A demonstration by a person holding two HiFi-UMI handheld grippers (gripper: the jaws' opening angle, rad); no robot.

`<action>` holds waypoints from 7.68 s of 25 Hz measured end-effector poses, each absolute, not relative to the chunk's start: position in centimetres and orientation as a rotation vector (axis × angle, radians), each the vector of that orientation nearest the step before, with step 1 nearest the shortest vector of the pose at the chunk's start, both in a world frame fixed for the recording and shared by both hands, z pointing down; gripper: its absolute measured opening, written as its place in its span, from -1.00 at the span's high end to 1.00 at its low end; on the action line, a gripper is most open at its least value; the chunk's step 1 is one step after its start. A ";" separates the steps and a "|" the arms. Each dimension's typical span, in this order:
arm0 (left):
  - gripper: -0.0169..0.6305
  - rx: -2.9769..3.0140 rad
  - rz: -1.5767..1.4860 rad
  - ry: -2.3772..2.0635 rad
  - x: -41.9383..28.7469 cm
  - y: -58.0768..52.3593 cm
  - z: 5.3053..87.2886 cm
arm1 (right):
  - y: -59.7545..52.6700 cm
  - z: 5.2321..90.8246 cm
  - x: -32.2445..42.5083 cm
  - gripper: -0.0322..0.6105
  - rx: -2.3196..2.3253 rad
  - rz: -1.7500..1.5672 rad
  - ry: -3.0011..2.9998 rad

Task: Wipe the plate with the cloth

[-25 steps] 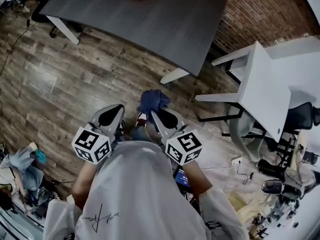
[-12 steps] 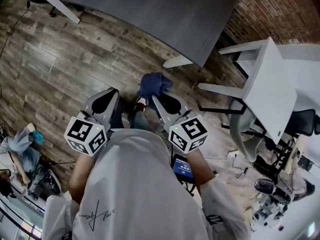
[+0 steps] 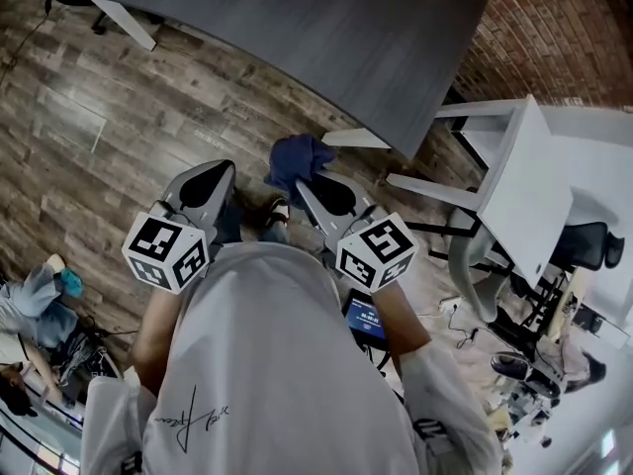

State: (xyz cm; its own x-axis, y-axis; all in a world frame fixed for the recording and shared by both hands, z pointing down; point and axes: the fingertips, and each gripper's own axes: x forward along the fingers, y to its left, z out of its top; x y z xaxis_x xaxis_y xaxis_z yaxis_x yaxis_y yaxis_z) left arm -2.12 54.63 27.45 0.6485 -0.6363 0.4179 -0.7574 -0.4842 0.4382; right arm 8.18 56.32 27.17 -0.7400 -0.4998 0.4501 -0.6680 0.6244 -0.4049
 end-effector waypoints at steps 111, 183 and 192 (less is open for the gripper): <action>0.90 2.137 0.514 -0.938 -4.5 -3.1 37.4 | -0.8 35.7 11.8 0.72 1.261 0.888 -2.334; 0.69 1.968 0.563 -0.847 -5.0 -8.2 43.8 | -12.8 43.1 10.8 0.72 1.227 0.734 -2.009; 0.70 1.970 0.560 -0.834 -5.1 -8.4 43.7 | -13.6 43.4 9.8 0.72 1.194 0.720 -1.949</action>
State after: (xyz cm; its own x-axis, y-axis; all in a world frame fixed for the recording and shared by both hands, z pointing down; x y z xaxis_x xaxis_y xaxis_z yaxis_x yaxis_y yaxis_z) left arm -5.10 -8.37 43.67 0.6704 -0.3336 0.6628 -0.7397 -0.3705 0.5617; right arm 9.84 -13.56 43.42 -0.3044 -0.4993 0.8112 -0.9068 0.4128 -0.0862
